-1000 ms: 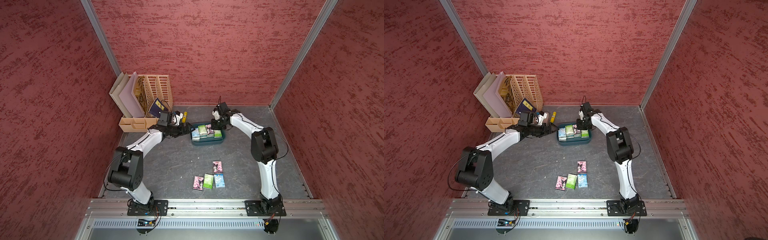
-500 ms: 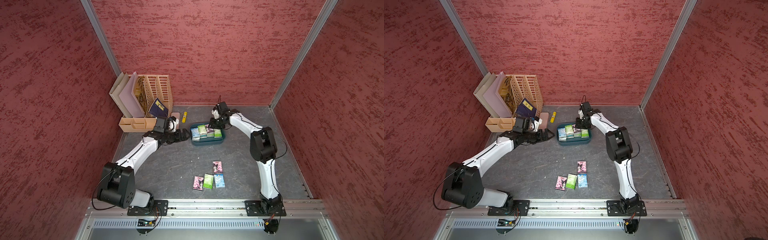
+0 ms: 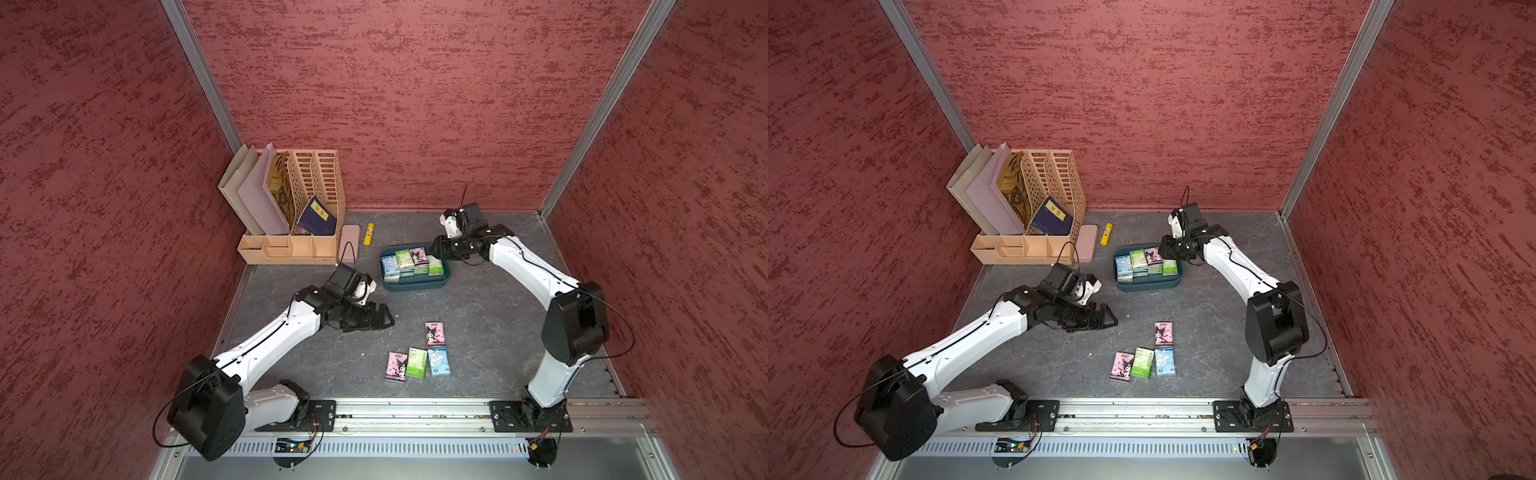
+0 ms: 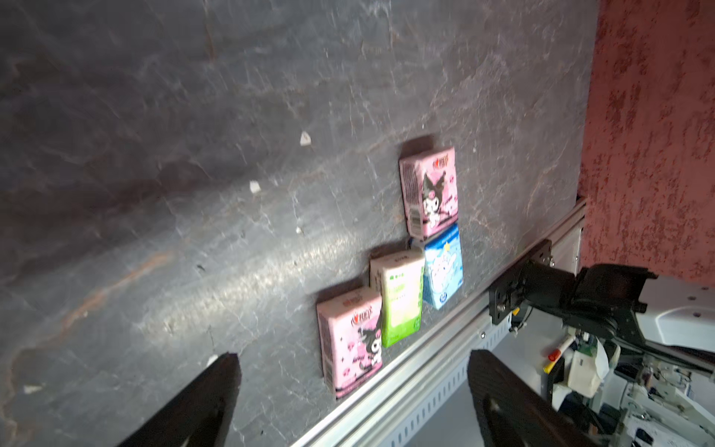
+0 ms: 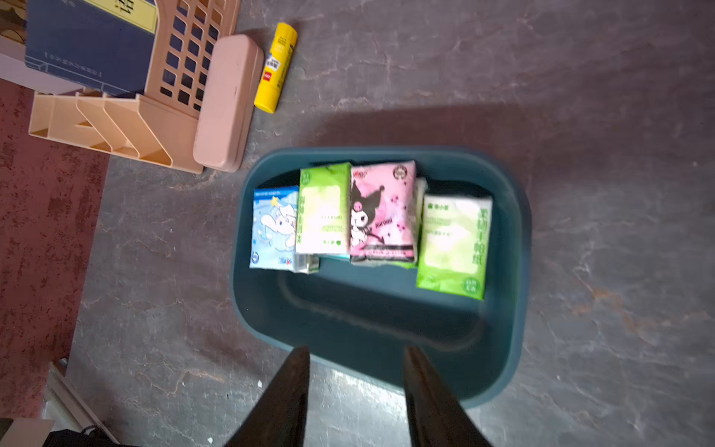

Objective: Put the pocket tissues into the storage box
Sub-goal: Pick up the pocket tissues from the center of the board.

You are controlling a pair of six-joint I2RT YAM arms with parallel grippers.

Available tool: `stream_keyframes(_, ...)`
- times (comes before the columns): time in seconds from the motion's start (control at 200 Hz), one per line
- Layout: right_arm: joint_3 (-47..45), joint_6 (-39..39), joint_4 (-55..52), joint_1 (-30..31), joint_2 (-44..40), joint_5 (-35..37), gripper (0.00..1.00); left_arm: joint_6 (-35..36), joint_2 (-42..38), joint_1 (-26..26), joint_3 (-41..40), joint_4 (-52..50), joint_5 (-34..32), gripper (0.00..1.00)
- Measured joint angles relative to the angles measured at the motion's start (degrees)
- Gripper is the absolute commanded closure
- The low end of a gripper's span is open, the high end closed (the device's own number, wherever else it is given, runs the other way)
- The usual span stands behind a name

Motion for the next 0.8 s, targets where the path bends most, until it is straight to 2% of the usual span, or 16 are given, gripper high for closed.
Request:
stream_keyframes(0.17, -5.33, 0.0, -0.28, 0.0, -0.24, -0.02, 0.56, -1.9, -0.09, -5.25, -3.85, -0.59, -0.02, 0.08)
stream_keyframes(0.316, -5.95, 0.0, -0.57, 0.0, -0.15, -0.07, 0.56, -2.82, 1.68, -7.93, -4.79, -0.48, -0.02, 0.09)
stream_keyframes(0.521, -5.95, -0.09, -0.79, 0.02, -0.15, -0.04, 0.56, -4.04, 5.57, -10.16, -4.79, 0.42, -0.07, 0.22)
stream_keyframes(0.666, -5.95, -0.26, -1.31, 0.0, -0.15, -0.04, 0.56, -4.79, 7.48, -11.96, -4.79, 0.39, -0.04, 0.26)
stream_keyframes(0.797, -5.95, -0.35, -1.57, 0.0, -0.15, -0.04, 0.56, -5.2, 9.66, -12.44, -4.79, 0.61, -0.2, 0.44)
